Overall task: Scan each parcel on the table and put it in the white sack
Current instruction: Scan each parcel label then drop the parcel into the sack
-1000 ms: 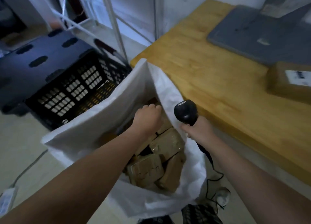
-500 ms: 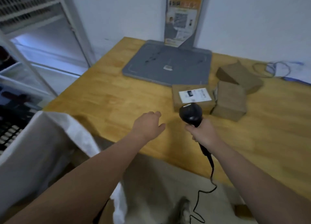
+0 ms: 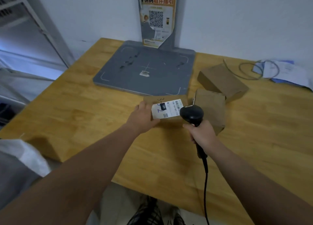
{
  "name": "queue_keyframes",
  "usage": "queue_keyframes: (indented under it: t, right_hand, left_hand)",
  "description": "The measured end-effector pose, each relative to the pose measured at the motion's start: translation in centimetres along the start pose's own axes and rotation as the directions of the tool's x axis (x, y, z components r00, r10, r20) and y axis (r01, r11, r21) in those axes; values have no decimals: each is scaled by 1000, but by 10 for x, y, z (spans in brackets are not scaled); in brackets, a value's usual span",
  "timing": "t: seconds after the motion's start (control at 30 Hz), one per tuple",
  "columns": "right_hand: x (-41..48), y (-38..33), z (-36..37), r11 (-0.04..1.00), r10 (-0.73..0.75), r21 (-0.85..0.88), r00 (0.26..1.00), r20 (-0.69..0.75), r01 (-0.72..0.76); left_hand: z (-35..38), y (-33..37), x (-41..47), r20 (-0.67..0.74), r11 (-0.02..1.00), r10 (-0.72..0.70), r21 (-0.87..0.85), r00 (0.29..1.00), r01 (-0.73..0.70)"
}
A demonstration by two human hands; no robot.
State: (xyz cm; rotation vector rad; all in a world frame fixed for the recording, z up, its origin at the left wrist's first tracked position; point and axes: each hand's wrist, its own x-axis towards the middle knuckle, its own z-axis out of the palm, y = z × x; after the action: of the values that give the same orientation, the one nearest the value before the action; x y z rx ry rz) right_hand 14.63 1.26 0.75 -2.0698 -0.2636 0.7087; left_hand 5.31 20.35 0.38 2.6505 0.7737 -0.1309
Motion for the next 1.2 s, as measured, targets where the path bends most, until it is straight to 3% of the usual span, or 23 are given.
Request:
queue_keyframes:
  t: [0.2,0.37,0.4,0.47,0.57,0.67,0.77,0.83,0.97,1.1,1.2]
  right_hand:
    - [14,-3,10,985,46,165,998,43,-52]
    - [18,-7,18,938,26,332,973,229,-103]
    - [18,-7,19,933,23,343,971,238,-107]
    - [19,-6,22,924,28,366,972,234,-115]
    - [17,-5,29,912,55,380,964,259,-154]
    - [19,-5,33,893,88,401,954,285,-202]
    - [20,-10,27,849,49,499,966,252,-173]
    - [21,-14,19,809,17,567,971,238,-153]
    - [16,-26,2,781,-35,613,973,230,-118]
    - [11,-36,-6,795,-73,600,968,241,-90]
    - [9,-44,-9,841,-170,532,982,84,100]
  left_hand:
    - [-7,-7,64,168,978,32,196,985,-65]
    - [-12,-16,68,257,925,-49,377,965,-54]
    - [-9,-18,63,321,949,-85,315,943,-22]
    - [3,-25,49,429,985,-145,-25,891,172]
    - [14,-30,28,525,759,-157,-478,836,442]
    - [23,-22,18,501,616,-168,-620,849,487]
    - [22,-12,16,414,409,-193,-790,890,457]
    - [14,-9,16,365,346,-194,-843,910,412]
    - [-5,-14,17,333,438,-105,-831,937,344]
    - [-19,-14,19,353,436,-71,-830,933,347]
    - [-24,-8,21,274,451,-158,-834,949,316]
